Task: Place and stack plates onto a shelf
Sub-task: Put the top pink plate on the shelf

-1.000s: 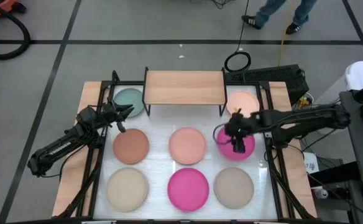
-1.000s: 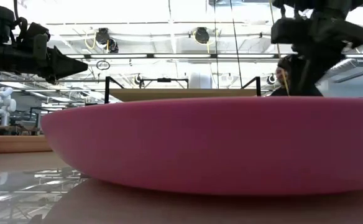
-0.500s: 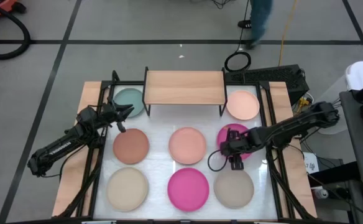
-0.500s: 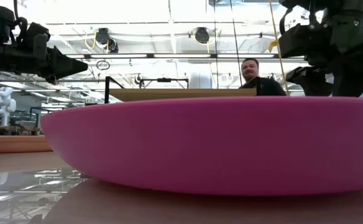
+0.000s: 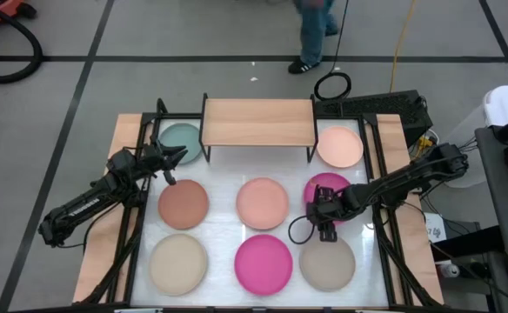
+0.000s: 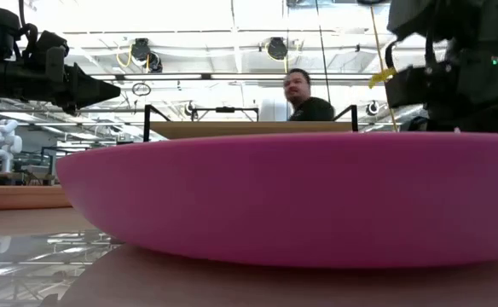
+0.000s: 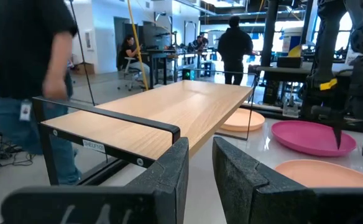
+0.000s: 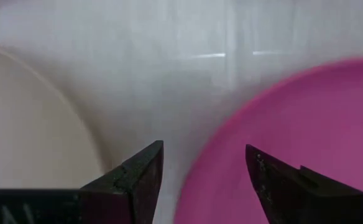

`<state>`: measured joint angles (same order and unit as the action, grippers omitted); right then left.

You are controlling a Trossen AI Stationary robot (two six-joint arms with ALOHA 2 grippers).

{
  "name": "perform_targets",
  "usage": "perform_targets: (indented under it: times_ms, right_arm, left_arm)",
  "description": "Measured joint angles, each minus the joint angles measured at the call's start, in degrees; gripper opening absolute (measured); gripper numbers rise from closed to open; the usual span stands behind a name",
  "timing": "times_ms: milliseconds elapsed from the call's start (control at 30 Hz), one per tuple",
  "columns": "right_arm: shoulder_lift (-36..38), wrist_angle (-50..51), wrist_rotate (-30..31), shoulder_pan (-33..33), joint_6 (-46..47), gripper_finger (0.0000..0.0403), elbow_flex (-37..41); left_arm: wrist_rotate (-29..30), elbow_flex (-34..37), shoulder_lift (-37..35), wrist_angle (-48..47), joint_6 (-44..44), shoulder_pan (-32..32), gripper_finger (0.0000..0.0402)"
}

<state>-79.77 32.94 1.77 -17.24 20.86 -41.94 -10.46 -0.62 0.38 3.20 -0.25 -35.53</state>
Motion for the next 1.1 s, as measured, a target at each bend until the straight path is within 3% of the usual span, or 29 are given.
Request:
perform_targets:
  times_ms: [200, 567, 1100]
  right_arm:
    - [0.04, -1.02, 1.61, 0.71, 3.55, 0.0166, 2.52]
    - [0.69, -1.08, 2.88, 0.14, 3.94, 0.0016, 3.11]
    - [12.13, 0.29, 4.02, -2.53, 4.06, 0.0000, 2.08]
  left_arm:
    - [0.00, 0.00, -0.02, 0.00, 0.00, 0.00, 0.0076]
    - [0.00, 0.02, -0.02, -0.02, 0.00, 0.00, 0.0076]
    - [0.00, 0.01, -0.02, 0.01, 0.00, 0.00, 0.0076]
